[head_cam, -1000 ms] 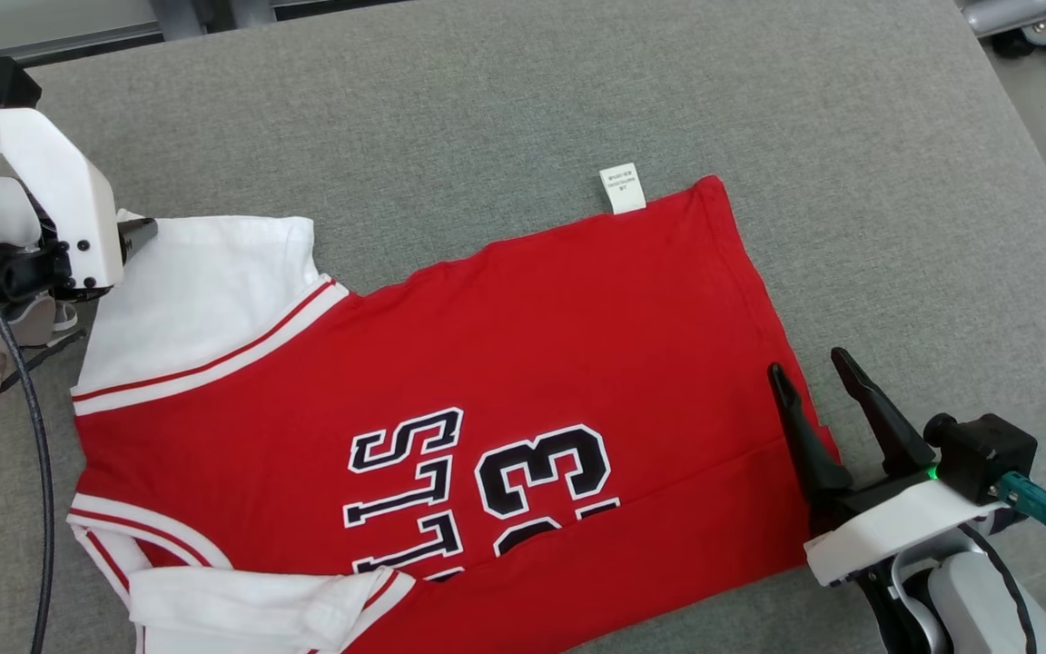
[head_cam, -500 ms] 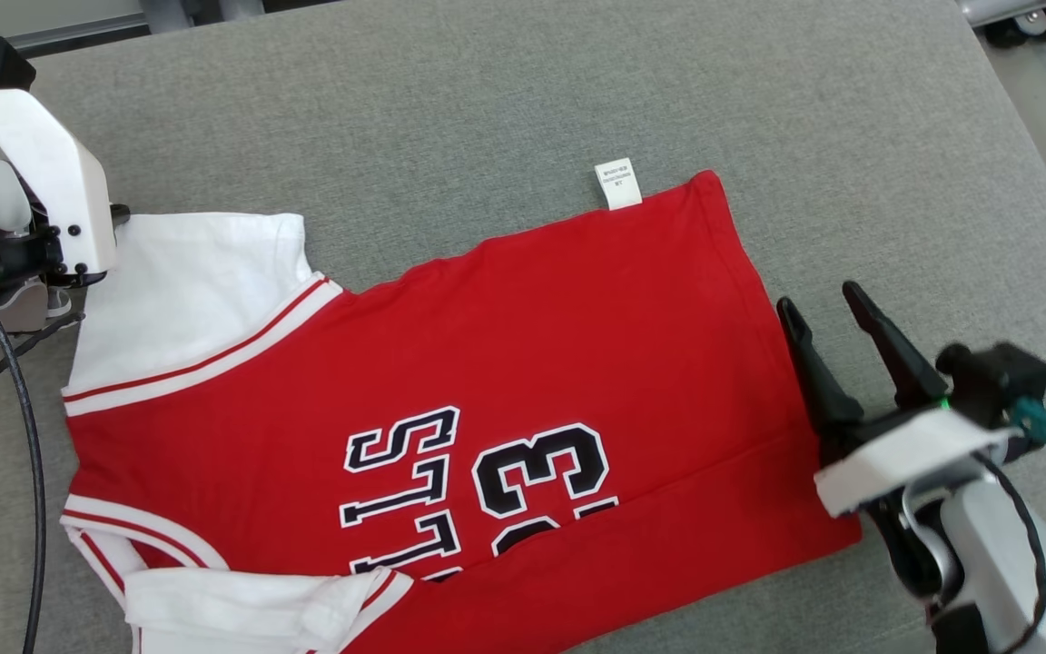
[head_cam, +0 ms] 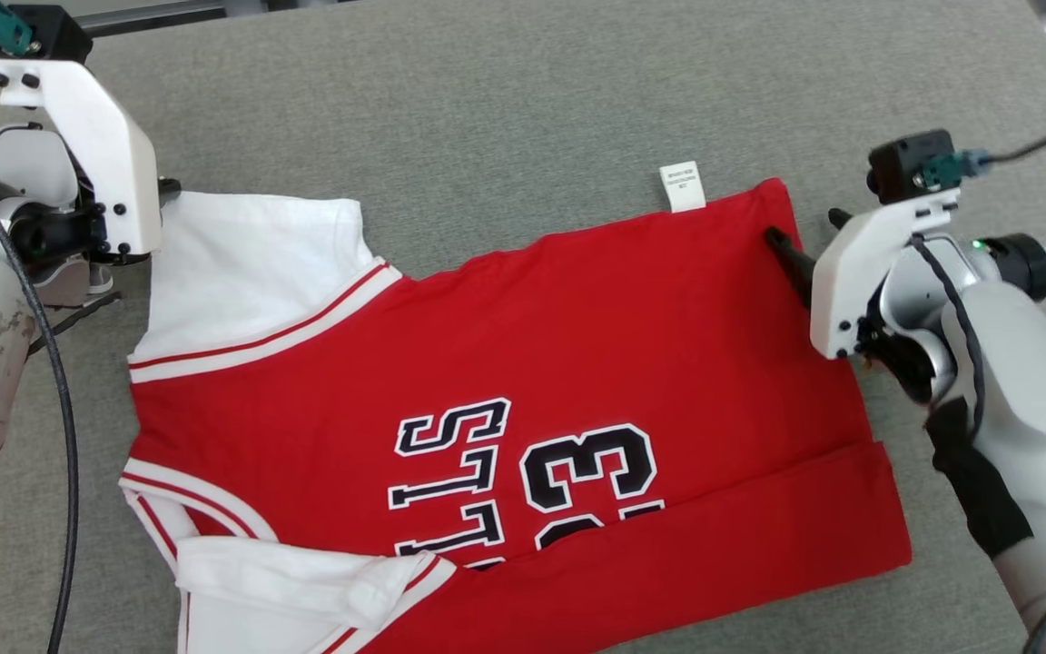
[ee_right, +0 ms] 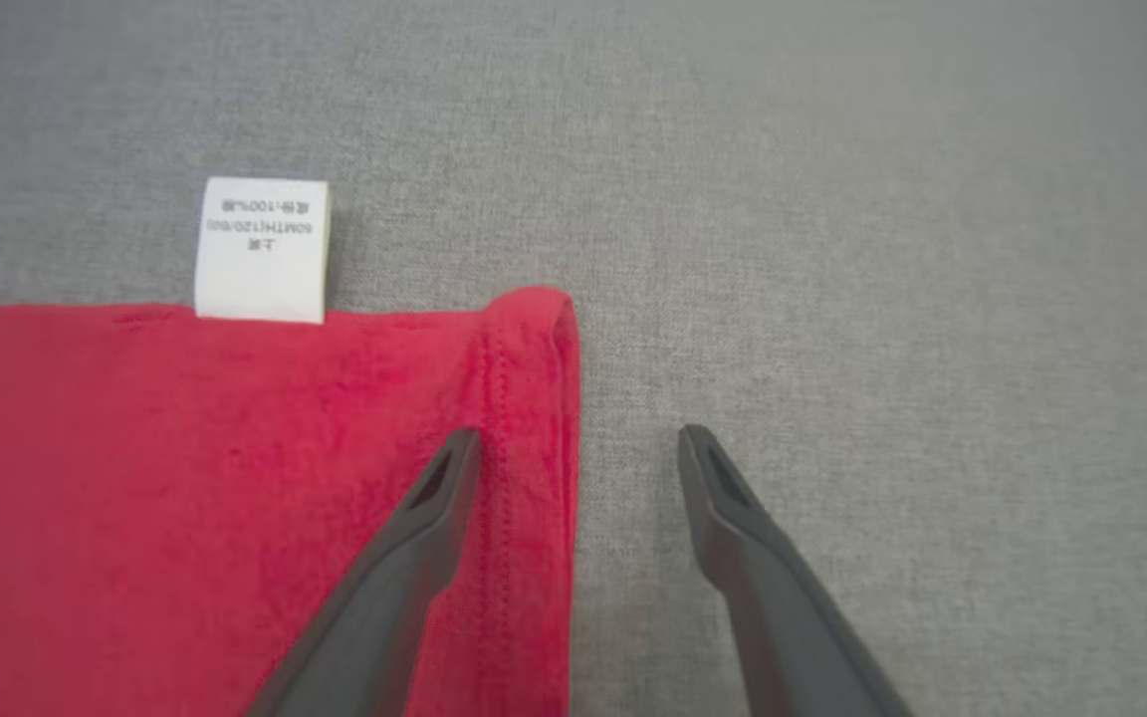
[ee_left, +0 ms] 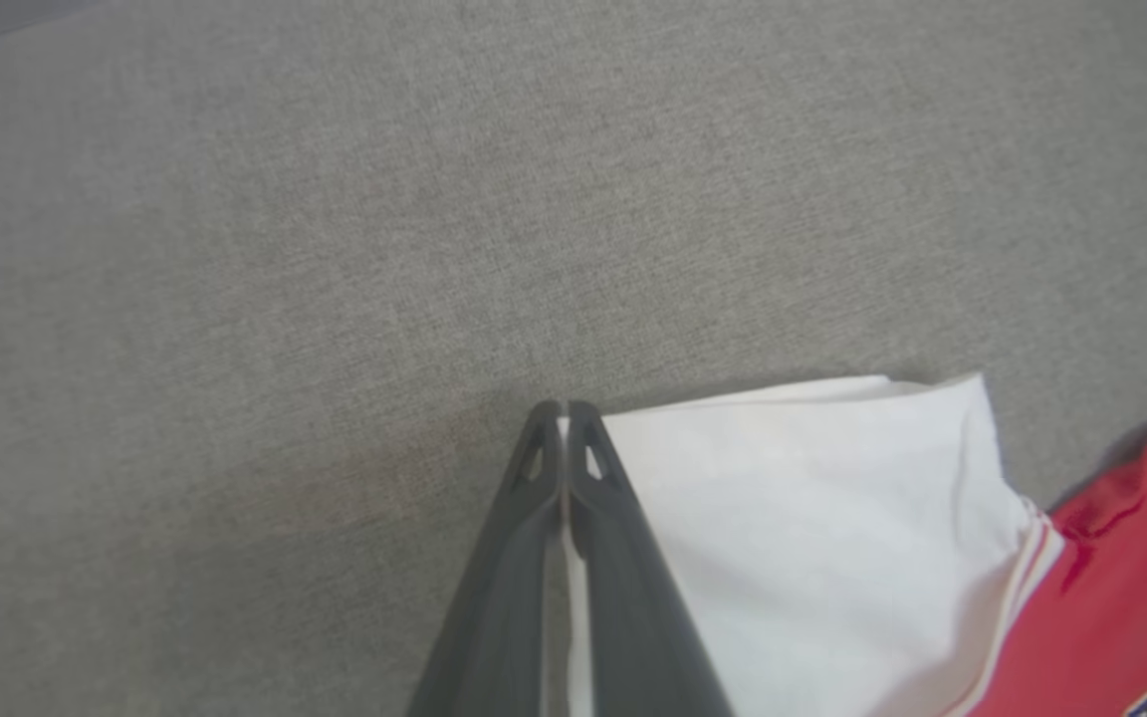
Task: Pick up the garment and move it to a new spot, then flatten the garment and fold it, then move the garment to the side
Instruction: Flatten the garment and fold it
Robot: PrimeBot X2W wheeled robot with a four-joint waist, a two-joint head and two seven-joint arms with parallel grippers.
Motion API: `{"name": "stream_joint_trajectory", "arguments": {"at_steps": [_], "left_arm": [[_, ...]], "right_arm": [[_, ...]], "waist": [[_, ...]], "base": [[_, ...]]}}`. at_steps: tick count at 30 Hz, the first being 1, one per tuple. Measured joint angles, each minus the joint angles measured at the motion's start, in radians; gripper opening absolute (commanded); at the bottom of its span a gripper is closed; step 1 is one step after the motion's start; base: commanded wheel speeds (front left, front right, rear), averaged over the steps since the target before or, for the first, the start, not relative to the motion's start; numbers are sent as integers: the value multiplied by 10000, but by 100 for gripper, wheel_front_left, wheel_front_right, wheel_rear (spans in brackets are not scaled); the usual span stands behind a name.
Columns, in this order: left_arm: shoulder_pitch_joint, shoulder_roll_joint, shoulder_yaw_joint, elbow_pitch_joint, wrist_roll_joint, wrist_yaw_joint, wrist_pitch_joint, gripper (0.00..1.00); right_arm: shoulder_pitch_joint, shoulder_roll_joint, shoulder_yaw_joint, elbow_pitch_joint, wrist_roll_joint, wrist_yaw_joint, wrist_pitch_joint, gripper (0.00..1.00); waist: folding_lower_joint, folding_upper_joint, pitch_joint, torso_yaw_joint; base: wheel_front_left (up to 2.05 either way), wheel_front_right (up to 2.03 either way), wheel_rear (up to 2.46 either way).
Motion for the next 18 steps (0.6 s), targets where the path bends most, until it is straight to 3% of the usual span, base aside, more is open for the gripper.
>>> {"name": "stream_joint_trajectory", "arguments": {"at_steps": [7, 14, 15, 16, 18], "left_arm": [[-103, -8, -265, -445, 69, -31, 71, 0], [-155, -19, -418, -754, 59, -35, 88, 0], [-155, -15, -439, -784, 59, -35, 88, 0], [-155, -17, -458, -811, 58, -35, 88, 0], [-156, 0, -493, -880, 46, -35, 61, 0]], "right_arm": [[-1473, 594, -403, 1578, -1521, 0, 1045, 100], [-2207, 949, -700, 2418, -2416, -2, 1298, 100], [-2270, 966, -729, 2497, -2468, -2, 1312, 93], [-2306, 984, -771, 2558, -2497, -2, 1310, 48], [-2366, 1030, -825, 2629, -2583, 0, 1239, 0]], "waist": [[0, 0, 183, 341], [0, 0, 279, 552], [0, 0, 287, 575], [0, 0, 293, 597], [0, 0, 296, 633]], "base": [[0, 0, 0], [0, 0, 0], [0, 0, 0], [0, 0, 0], [0, 0, 0]]}}
